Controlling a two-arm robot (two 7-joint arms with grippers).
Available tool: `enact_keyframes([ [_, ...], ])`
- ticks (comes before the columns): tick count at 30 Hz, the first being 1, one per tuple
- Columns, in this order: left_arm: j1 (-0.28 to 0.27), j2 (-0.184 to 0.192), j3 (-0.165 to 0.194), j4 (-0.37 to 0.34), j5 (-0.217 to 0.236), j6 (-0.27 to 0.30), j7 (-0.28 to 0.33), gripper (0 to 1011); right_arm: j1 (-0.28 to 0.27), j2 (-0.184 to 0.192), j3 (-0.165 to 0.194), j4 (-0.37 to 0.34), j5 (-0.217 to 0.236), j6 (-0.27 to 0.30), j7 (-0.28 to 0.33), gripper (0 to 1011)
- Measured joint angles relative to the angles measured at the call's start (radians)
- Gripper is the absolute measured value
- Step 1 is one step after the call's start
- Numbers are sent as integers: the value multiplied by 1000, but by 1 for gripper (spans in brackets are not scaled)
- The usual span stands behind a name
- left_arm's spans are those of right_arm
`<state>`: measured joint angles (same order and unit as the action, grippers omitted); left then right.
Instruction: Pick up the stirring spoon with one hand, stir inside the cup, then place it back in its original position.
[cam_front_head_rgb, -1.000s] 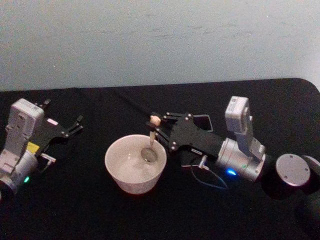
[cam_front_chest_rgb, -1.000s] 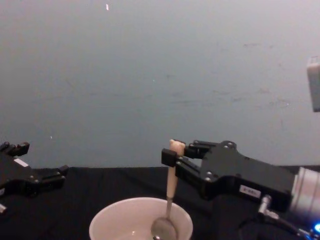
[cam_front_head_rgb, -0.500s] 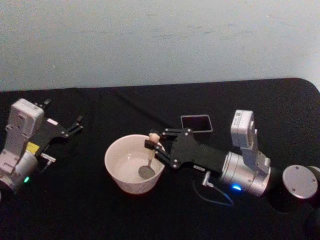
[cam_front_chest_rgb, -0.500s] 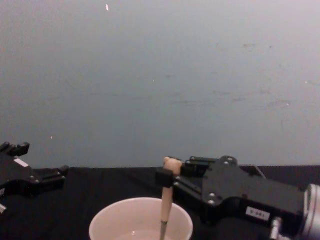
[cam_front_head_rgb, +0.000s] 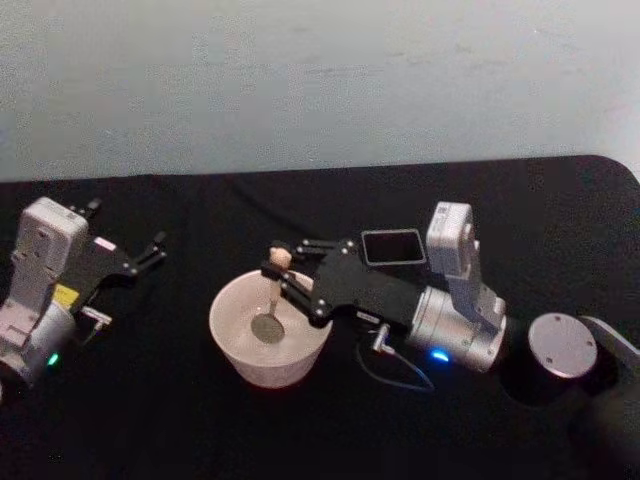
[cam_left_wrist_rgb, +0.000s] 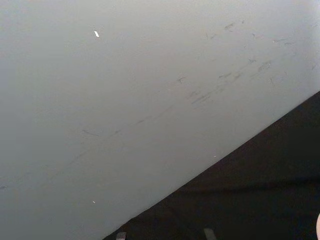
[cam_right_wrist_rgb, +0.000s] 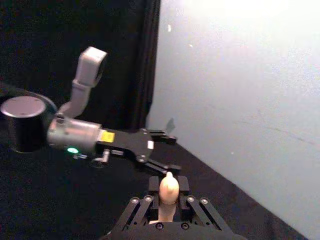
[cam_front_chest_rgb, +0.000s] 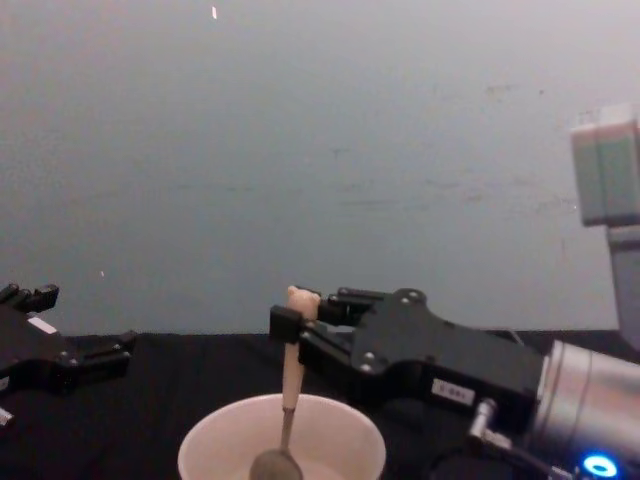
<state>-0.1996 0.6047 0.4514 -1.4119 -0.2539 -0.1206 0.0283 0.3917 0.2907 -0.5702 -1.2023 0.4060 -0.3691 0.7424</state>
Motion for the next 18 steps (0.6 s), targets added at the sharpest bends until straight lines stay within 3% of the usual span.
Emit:
enact_keyframes([
  [7, 0, 0, 0, 0, 0, 0, 0, 1001, 34, -23, 14, 55, -18, -16, -27, 213],
  [18, 0, 0, 0, 0, 0, 0, 0, 1001, 32, -14, 42, 59, -25, -22, -40, 213],
])
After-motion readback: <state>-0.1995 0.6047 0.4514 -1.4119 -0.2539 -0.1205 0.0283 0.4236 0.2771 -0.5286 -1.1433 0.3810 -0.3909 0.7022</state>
